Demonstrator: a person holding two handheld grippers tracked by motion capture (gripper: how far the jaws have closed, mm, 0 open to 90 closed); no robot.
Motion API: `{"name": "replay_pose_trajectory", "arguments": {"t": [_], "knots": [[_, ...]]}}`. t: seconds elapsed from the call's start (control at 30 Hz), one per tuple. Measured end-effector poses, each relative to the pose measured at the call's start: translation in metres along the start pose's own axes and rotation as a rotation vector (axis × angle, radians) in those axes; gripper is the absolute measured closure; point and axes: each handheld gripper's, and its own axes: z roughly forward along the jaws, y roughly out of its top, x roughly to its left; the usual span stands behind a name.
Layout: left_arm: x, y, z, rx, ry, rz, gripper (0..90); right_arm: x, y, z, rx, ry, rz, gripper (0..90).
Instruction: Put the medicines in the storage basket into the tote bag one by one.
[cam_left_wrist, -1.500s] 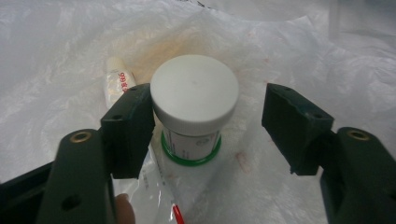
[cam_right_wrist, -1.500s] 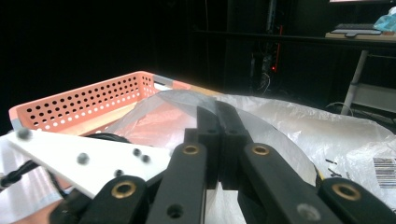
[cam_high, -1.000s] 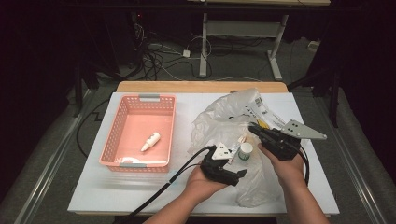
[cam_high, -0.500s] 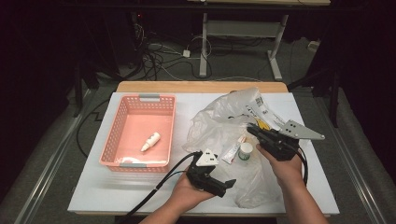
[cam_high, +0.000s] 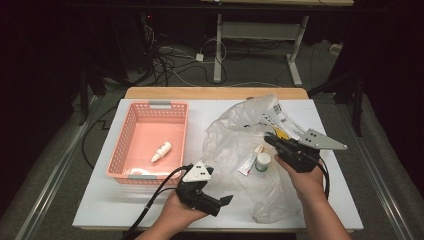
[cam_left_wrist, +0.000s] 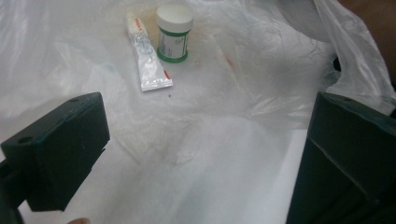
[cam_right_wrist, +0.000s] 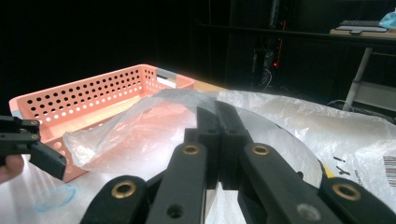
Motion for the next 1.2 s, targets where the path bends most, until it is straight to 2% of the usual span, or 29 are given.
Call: {"name": "replay_pose_trajectory", "arguments": {"t": [0.07, 0.17, 0.43, 0.5, 0.57, 0.73, 0.9, 0.97, 1.2], "knots": [[0.000, -0.002, -0.005, -0.001, 0.025, 0.010, 0.0, -0.001, 0.000, 0.000, -0.002, 0.001, -0.001, 90.0], [0.004, -0.005, -0.012, -0.014, 0.033, -0.006, 0.0, -0.001, 0.000, 0.001, -0.001, 0.000, -0.003, 90.0], [0.016, -0.010, -0.029, -0.023, 0.096, -0.020, 0.0, 0.000, 0.001, -0.002, -0.008, -0.001, 0.000, 90.0], [0.020, -0.011, -0.035, -0.030, 0.103, -0.033, 0.0, -0.001, 0.002, -0.003, -0.017, -0.003, -0.009, 90.0], [0.025, -0.010, -0.042, -0.045, 0.091, -0.057, 0.0, -0.001, 0.003, -0.004, -0.019, -0.003, -0.001, 90.0], [0.035, -0.009, -0.057, -0.070, 0.135, -0.072, 0.0, 0.000, 0.002, -0.003, -0.011, -0.005, -0.007, 90.0], [0.051, -0.013, -0.070, -0.080, 0.178, -0.094, 0.0, 0.001, 0.003, -0.003, -0.010, 0.001, -0.008, 90.0], [0.060, -0.016, -0.076, -0.080, 0.207, -0.112, 0.0, 0.001, 0.003, -0.003, -0.010, 0.005, -0.007, 90.0], [0.085, -0.028, -0.094, -0.095, 0.266, -0.183, 0.0, 0.001, 0.003, -0.003, -0.014, 0.002, -0.011, 90.0]]}}
